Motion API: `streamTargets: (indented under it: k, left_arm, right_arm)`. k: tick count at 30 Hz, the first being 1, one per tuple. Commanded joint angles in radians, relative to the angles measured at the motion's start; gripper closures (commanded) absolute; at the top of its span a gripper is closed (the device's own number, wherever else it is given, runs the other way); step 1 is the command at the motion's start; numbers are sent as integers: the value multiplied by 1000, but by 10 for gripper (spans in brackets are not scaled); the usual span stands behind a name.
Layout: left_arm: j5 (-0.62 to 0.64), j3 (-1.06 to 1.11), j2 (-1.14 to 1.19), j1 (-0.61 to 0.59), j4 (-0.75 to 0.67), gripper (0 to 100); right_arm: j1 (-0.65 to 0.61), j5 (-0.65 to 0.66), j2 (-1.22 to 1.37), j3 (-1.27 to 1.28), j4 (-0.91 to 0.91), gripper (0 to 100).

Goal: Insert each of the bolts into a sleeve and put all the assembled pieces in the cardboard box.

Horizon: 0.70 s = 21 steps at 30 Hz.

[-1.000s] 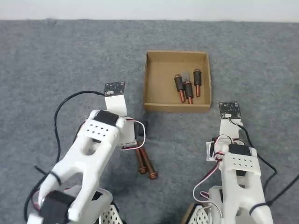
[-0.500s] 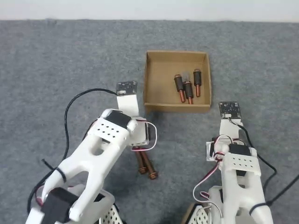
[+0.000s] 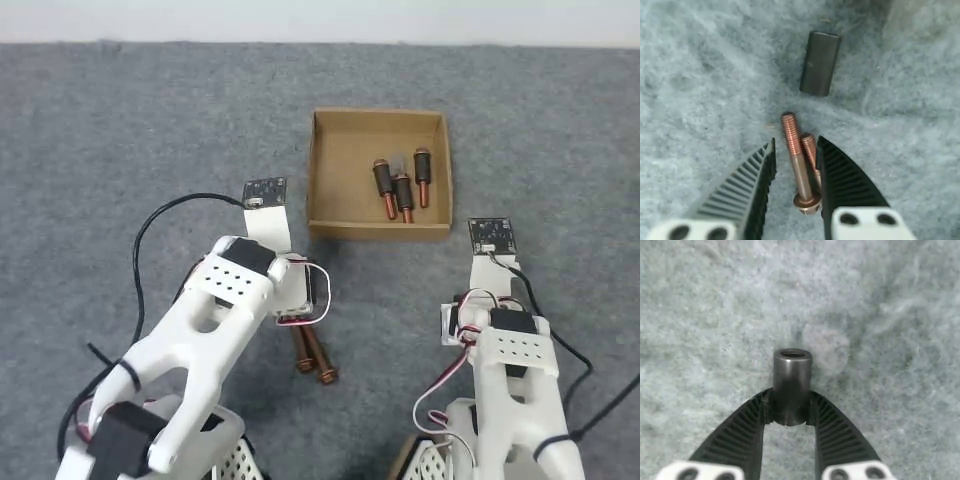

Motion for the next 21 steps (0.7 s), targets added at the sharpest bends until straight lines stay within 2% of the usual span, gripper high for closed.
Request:
streamTargets:
  k: [1, 9, 14, 21]
  left_arm:
    - [6, -5, 0, -5, -14, 878]
    - [6, -2, 178, -2, -100, 882]
    - [6, -2, 249, -2, -172, 989]
    - [6, 4, 255, -2, -170, 989]
  right_arm:
    - [16, 21, -33, -9, -12, 992]
    - [16, 21, -33, -9, -10, 992]
    - [16, 21, -33, -9, -10, 992]
    - [16, 21, -33, -9, -12, 992]
